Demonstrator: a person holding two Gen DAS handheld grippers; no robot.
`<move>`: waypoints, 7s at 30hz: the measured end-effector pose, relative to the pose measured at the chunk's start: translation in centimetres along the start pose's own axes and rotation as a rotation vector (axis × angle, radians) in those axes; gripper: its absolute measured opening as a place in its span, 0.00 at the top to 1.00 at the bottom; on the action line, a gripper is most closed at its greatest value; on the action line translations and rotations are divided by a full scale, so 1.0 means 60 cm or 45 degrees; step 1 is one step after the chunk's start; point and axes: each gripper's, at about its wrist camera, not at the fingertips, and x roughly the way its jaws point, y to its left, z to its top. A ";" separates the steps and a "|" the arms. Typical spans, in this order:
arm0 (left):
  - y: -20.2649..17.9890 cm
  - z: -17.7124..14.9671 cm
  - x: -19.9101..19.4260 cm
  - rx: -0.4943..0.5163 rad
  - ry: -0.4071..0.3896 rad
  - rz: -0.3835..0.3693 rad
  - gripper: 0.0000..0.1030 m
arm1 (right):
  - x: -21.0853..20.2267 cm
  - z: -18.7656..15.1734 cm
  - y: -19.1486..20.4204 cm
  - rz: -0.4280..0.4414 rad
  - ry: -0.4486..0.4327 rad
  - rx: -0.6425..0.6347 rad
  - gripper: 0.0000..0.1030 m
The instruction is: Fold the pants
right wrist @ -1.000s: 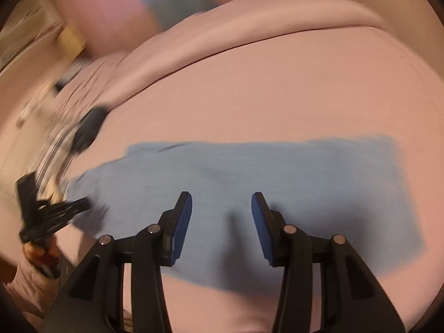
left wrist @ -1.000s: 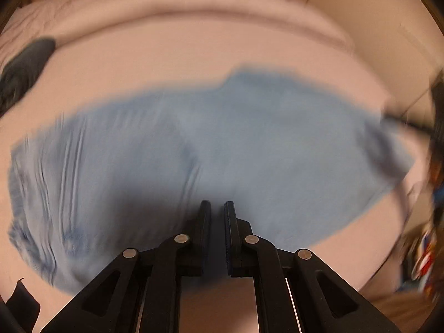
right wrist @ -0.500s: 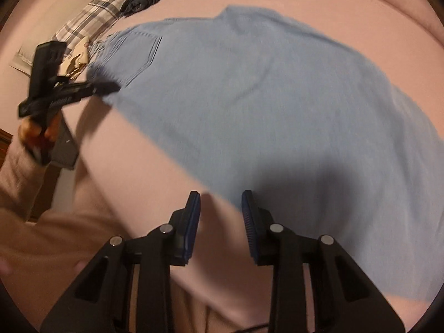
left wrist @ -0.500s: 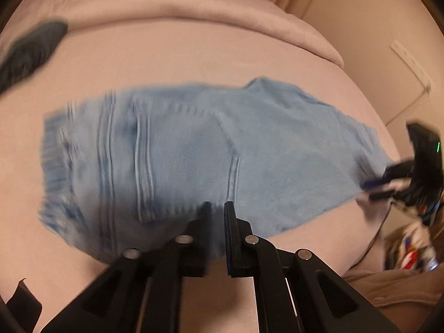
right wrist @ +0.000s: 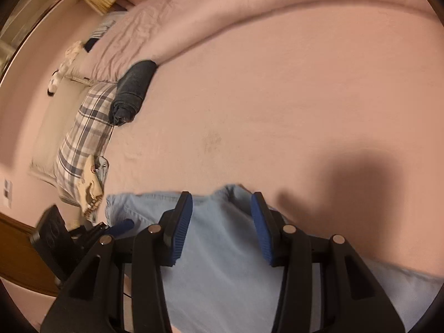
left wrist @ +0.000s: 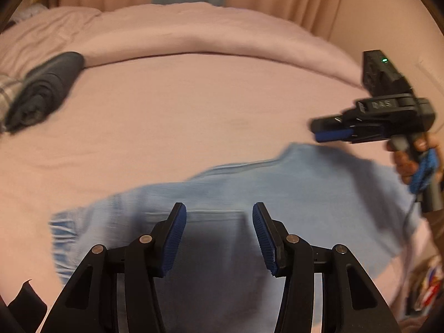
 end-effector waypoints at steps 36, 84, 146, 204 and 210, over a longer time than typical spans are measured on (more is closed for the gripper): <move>0.089 -0.104 -0.036 0.048 0.015 -0.001 0.83 | 0.103 0.009 0.011 -0.092 0.210 -0.113 0.91; 0.003 -0.043 0.044 0.063 0.117 0.148 0.49 | -0.072 -0.101 -0.113 -0.736 -0.010 -0.386 0.72; -0.336 0.026 0.164 0.235 0.238 -0.284 0.48 | -0.455 -0.529 -0.391 -0.313 -0.810 0.724 0.77; -0.141 0.090 0.170 -0.507 0.124 -0.882 0.95 | -0.122 -0.363 0.088 -0.632 -0.548 -0.698 0.87; -0.046 0.069 0.165 -0.592 0.082 -0.748 0.95 | -0.059 -0.345 0.141 -0.540 -0.468 -0.812 0.86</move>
